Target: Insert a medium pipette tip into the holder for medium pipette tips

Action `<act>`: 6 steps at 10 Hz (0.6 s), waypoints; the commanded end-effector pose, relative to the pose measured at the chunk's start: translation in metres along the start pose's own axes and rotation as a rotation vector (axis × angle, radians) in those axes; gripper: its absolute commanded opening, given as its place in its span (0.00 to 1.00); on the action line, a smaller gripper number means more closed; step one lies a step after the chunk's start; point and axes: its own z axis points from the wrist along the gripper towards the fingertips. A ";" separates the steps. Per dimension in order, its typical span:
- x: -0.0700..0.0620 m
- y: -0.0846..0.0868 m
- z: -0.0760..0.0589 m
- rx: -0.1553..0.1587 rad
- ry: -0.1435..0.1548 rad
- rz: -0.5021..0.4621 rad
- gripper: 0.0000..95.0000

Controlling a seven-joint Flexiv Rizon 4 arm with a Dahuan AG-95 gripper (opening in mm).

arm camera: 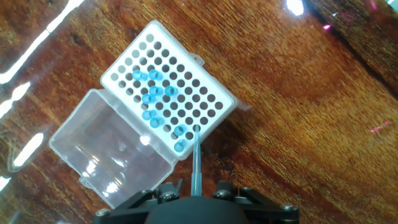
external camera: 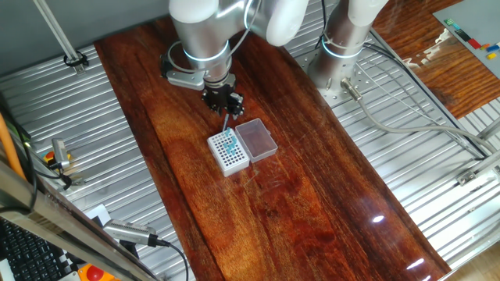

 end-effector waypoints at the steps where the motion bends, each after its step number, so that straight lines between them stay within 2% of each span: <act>1: 0.001 0.001 -0.001 0.002 0.004 -0.005 0.20; 6: 0.001 0.001 -0.002 0.002 0.003 -0.013 0.20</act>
